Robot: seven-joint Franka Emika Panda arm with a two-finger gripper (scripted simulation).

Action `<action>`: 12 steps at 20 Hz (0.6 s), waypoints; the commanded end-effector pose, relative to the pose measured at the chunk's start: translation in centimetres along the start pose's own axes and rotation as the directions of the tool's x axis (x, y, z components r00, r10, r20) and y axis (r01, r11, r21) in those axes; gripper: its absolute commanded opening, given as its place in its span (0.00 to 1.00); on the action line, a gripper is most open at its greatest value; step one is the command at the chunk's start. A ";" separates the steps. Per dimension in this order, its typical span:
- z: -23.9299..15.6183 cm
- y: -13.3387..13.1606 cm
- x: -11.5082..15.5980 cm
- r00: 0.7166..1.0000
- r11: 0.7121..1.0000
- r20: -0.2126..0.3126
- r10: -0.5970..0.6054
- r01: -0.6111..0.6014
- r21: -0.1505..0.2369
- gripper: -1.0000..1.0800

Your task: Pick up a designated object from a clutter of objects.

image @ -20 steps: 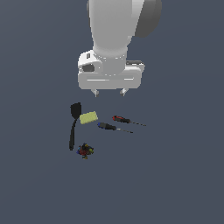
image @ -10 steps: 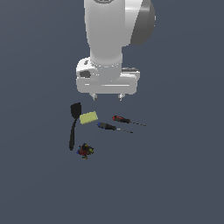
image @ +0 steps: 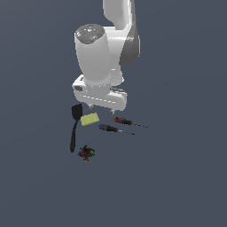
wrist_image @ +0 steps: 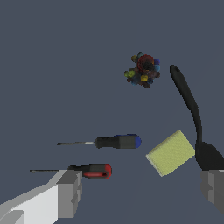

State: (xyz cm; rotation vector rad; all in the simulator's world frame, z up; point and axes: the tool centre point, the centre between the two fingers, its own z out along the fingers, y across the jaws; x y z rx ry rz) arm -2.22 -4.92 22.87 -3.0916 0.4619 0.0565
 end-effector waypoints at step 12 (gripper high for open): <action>11.3 7.7 -2.5 0.852 0.852 -0.010 0.524 -0.523 0.027 0.96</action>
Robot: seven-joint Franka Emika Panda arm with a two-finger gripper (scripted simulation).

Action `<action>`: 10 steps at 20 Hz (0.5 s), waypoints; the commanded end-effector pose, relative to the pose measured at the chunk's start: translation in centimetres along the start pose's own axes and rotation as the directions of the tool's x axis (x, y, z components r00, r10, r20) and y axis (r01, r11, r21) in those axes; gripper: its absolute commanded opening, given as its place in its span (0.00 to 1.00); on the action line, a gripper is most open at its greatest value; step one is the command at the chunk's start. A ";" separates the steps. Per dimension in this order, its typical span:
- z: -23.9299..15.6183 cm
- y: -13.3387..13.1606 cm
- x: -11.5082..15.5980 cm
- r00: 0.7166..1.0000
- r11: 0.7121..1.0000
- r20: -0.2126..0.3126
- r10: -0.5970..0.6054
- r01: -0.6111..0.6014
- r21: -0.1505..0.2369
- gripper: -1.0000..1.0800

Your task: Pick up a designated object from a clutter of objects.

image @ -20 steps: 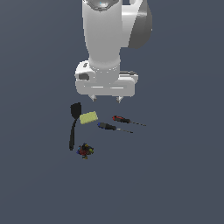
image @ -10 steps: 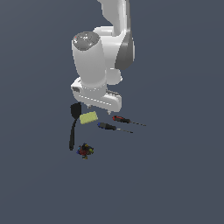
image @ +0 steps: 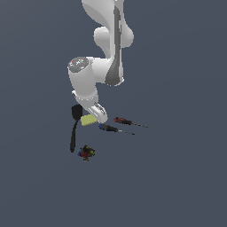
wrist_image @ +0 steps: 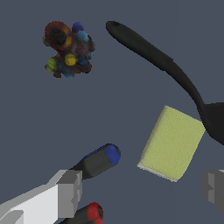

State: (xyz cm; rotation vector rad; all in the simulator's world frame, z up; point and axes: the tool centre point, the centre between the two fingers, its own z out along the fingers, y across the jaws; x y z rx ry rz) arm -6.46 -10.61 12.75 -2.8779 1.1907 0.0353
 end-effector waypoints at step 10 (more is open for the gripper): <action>5.7 6.2 -0.6 0.941 0.941 -0.027 0.338 -0.338 -0.001 0.96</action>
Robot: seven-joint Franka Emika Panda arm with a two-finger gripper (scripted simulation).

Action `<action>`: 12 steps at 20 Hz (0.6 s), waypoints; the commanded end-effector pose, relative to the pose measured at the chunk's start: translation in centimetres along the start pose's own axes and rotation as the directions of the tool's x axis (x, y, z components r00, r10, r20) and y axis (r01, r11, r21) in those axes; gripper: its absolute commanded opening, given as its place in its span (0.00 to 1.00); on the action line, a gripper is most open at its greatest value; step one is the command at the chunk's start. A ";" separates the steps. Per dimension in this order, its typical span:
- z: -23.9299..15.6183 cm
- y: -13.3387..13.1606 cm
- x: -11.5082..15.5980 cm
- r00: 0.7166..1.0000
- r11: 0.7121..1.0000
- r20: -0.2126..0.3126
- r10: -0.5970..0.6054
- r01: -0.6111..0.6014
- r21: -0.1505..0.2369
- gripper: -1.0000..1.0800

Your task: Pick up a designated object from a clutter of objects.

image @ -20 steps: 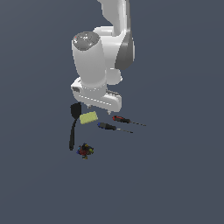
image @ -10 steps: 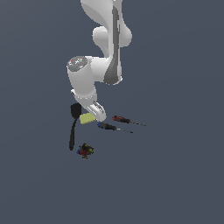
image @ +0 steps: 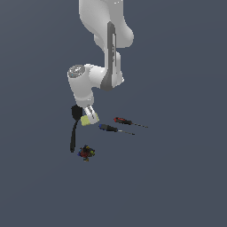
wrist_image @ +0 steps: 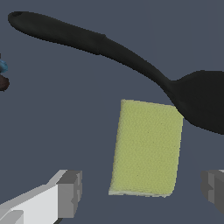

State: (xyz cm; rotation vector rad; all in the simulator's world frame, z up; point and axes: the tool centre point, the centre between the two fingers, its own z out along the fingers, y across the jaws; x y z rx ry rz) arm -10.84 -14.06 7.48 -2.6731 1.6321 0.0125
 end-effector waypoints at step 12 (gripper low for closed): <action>1.6 1.9 0.2 0.995 0.995 -0.011 0.096 -0.096 -0.003 0.96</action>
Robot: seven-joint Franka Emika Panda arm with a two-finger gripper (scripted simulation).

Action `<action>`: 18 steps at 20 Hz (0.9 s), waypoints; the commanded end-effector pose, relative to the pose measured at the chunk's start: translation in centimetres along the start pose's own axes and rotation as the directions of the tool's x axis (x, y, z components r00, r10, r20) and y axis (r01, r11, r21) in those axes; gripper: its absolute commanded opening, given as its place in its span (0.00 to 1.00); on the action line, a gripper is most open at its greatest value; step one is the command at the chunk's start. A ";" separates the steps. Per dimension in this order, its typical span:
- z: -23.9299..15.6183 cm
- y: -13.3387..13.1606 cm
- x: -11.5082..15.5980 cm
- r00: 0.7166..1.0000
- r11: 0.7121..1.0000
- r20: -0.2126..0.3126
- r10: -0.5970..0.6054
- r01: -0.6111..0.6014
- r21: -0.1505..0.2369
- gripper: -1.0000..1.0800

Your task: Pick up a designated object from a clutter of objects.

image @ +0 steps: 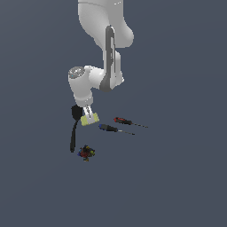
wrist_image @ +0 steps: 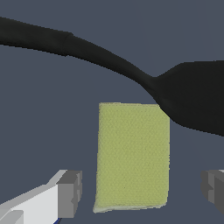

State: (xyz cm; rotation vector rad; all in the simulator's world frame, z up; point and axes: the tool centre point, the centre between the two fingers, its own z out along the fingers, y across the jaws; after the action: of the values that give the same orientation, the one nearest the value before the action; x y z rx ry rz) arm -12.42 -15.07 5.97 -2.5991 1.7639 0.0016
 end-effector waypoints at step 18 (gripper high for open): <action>5.0 0.1 0.0 1.000 1.000 0.000 0.007 -0.007 0.000 0.96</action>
State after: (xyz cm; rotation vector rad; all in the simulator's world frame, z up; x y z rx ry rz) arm -12.58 -15.10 1.11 -2.5933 1.7729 0.0021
